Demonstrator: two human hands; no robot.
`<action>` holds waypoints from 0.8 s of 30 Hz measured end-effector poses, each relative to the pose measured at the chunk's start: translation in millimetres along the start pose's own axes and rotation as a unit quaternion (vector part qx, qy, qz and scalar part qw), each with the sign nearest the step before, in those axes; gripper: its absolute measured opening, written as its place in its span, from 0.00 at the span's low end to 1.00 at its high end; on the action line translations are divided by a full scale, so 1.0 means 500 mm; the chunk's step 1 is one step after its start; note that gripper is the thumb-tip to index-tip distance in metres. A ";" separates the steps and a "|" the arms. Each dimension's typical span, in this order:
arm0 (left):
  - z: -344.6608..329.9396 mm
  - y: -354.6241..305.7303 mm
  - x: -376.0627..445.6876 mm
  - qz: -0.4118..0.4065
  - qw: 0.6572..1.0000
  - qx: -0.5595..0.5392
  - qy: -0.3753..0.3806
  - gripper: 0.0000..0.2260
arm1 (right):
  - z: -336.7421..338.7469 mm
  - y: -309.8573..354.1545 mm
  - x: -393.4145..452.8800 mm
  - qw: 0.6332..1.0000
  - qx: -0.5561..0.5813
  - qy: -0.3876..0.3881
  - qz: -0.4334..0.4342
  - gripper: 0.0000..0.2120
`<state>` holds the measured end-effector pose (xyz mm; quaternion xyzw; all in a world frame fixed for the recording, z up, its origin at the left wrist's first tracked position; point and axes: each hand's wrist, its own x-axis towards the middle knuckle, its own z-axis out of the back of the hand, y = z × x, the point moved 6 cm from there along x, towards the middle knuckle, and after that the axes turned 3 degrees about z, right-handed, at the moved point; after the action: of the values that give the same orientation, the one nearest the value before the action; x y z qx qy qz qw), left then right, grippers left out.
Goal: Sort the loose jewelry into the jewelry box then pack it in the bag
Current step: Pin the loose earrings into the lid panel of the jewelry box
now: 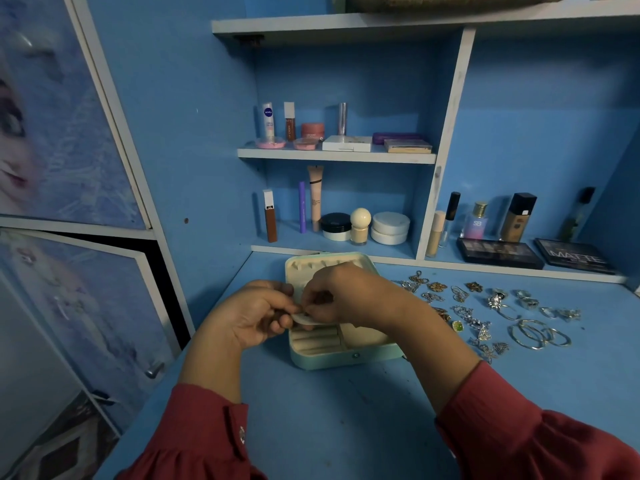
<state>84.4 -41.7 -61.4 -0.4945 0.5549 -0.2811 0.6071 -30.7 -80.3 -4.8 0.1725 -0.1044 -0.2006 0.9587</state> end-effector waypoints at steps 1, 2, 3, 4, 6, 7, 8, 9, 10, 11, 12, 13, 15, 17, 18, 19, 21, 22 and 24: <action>0.000 0.000 -0.001 -0.001 1.000 0.003 0.001 0.12 | -0.001 -0.001 0.001 1.000 0.002 0.000 -0.002 0.06; -0.001 0.000 -0.001 -0.001 1.000 0.006 0.004 0.12 | -0.001 -0.001 0.002 1.000 0.003 0.001 -0.004 0.06; -0.002 0.000 -0.002 -0.002 1.000 0.009 0.007 0.12 | 0.000 -0.002 0.002 1.000 0.003 0.001 -0.007 0.06; -0.002 0.000 -0.002 -0.003 1.000 0.012 0.009 0.12 | 0.001 -0.002 0.001 1.000 0.004 0.001 -0.009 0.06; -0.002 -0.002 -0.003 -0.006 1.000 0.022 0.016 0.11 | 0.006 -0.003 -0.003 1.000 0.015 -0.003 -0.012 0.06; -0.004 -0.003 -0.004 -0.007 0.999 0.027 0.019 0.11 | 0.008 -0.002 -0.004 1.000 0.019 -0.007 -0.011 0.06; -0.004 -0.003 -0.004 -0.009 0.999 0.033 0.022 0.11 | 0.009 -0.002 -0.004 1.000 0.018 -0.008 -0.011 0.05; -0.005 -0.003 -0.005 -0.010 0.999 0.040 0.022 0.11 | 0.009 -0.001 -0.004 1.000 0.014 -0.008 -0.010 0.05; -0.005 -0.003 -0.005 -0.012 0.999 0.046 0.022 0.11 | 0.008 -0.001 -0.003 1.000 0.010 -0.006 -0.009 0.04; -0.005 -0.004 -0.005 -0.015 0.998 0.054 0.022 0.10 | 0.007 0.000 -0.003 1.000 0.006 -0.003 -0.008 0.03; -0.005 -0.004 -0.006 -0.017 0.998 0.063 0.025 0.10 | 0.005 0.002 -0.002 1.000 0.001 0.000 -0.006 0.03; -0.006 -0.004 -0.008 -0.019 0.997 0.073 0.029 0.09 | 0.005 0.004 -0.001 1.000 -0.004 0.002 -0.003 0.03; -0.009 -0.005 -0.011 -0.022 0.995 0.088 0.036 0.08 | 0.006 0.006 -0.001 1.000 -0.011 0.003 0.002 0.03; -0.009 -0.007 -0.012 -0.026 0.994 0.098 0.037 0.08 | 0.010 0.007 -0.002 1.000 -0.011 0.001 0.003 0.04; -0.009 -0.007 -0.012 -0.028 0.994 0.100 0.035 0.08 | 0.010 0.008 -0.003 1.000 -0.010 0.001 0.003 0.04; -0.009 -0.008 -0.011 -0.028 0.994 0.098 0.033 0.08 | 0.012 0.009 -0.004 1.000 -0.008 0.000 0.004 0.04; -0.007 -0.008 -0.010 -0.029 0.996 0.082 0.026 0.10 | 0.013 0.009 -0.005 1.000 -0.007 -0.003 0.005 0.04; -0.005 -0.008 -0.008 -0.028 0.997 0.070 0.021 0.11 | 0.014 0.008 -0.005 1.000 -0.008 -0.005 0.004 0.04; -0.003 -0.006 -0.006 -0.026 0.998 0.057 0.016 0.12 | 0.013 0.009 -0.005 1.000 -0.009 -0.006 0.002 0.04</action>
<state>83.2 -40.4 -57.2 -0.4686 0.5349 -0.3356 0.6178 -33.2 -77.2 2.6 0.1626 -0.1086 -0.2008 0.9599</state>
